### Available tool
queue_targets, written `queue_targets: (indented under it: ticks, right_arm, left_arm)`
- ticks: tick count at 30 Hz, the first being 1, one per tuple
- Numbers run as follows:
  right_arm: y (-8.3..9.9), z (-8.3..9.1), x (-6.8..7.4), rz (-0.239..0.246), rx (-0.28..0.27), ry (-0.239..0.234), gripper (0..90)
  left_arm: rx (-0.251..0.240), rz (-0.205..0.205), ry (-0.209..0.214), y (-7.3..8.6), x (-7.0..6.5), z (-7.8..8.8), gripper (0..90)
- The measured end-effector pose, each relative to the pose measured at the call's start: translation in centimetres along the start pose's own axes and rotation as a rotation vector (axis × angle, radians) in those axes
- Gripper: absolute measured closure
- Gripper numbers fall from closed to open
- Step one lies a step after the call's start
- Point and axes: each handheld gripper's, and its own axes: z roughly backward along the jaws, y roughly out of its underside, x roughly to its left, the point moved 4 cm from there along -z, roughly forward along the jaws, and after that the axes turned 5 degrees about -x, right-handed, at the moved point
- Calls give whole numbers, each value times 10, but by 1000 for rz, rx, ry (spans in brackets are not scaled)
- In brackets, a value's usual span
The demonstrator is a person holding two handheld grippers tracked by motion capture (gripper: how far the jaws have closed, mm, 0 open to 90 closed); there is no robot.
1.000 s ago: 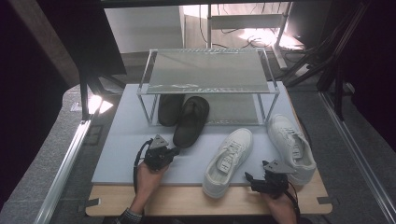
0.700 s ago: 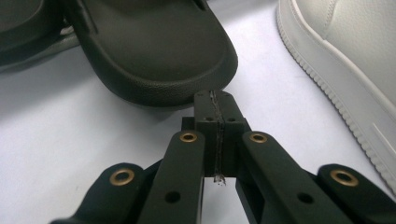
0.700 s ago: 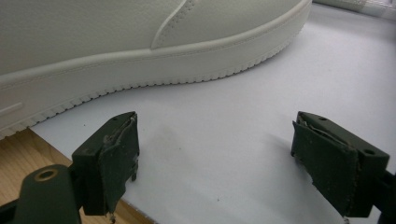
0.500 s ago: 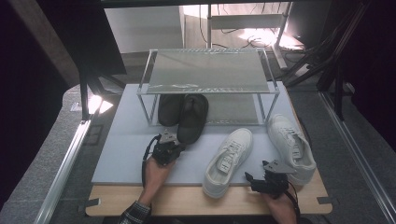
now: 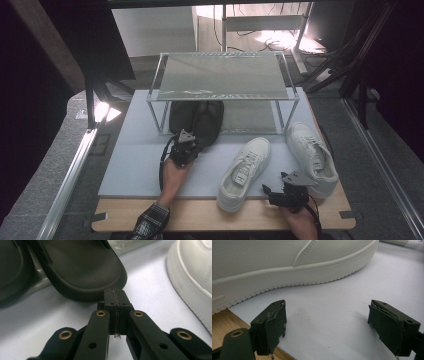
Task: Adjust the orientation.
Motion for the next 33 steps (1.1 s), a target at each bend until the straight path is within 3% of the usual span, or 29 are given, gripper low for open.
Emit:
queue_targets:
  ticks: [5, 25, 33]
  right_arm:
    - [0, 0, 0, 0, 0, 0, 153]
    - [0, 0, 0, -1, -1, -2, 153]
    - [0, 0, 0, -2, -3, -2, 153]
  left_arm:
    - [12, -9, -28, -8, 4, -8, 895]
    - [24, 28, -101, -24, 24, -30, 895]
    - [25, 40, -107, -26, 29, -32, 894]
